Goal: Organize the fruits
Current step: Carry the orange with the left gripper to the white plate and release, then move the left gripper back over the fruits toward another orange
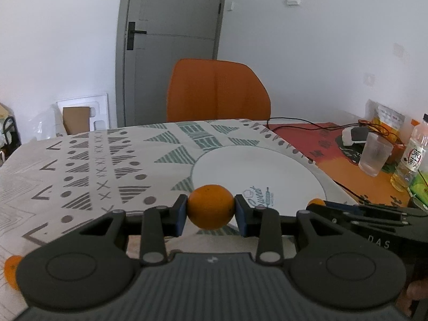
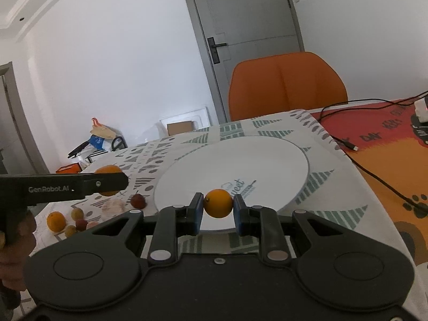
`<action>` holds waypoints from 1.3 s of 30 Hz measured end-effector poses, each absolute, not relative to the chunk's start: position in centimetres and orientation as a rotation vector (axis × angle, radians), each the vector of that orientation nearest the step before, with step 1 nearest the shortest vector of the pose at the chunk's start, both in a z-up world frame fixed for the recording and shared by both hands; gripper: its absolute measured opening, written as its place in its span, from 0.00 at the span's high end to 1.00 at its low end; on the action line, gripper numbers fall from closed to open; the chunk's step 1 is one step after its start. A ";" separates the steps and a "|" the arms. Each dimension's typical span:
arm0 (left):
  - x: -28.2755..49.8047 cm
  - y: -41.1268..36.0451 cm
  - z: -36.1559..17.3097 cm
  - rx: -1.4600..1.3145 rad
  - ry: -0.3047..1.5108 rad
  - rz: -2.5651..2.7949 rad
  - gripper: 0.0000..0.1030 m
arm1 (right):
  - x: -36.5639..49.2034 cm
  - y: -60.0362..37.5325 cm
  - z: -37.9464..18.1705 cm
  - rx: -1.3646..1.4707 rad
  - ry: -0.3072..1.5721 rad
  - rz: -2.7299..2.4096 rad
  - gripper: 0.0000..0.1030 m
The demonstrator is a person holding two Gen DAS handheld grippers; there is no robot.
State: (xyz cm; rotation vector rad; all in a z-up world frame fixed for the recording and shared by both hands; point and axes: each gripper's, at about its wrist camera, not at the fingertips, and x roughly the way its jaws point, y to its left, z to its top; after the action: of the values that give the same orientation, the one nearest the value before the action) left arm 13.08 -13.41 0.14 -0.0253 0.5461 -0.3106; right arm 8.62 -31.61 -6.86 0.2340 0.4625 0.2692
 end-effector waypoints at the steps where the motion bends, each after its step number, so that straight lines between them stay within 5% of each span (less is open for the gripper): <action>1: 13.3 -13.7 0.0 -0.022 0.549 -0.314 0.65 | 8.6 -31.7 -6.9 0.235 0.461 0.266 0.78; 27: 14.5 -15.6 1.4 -0.032 0.522 -0.316 0.61 | 8.7 -32.7 -6.6 0.248 0.458 0.256 0.51; 39: 12.6 -10.9 2.3 -0.067 0.512 -0.208 0.42 | 8.4 -31.1 -6.2 0.236 0.453 0.275 0.28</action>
State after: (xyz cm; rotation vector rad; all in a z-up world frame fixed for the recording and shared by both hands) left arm 12.60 -10.91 2.27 -0.0672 0.5124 -0.2080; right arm 8.44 -31.14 -6.16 0.2360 0.4534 0.2750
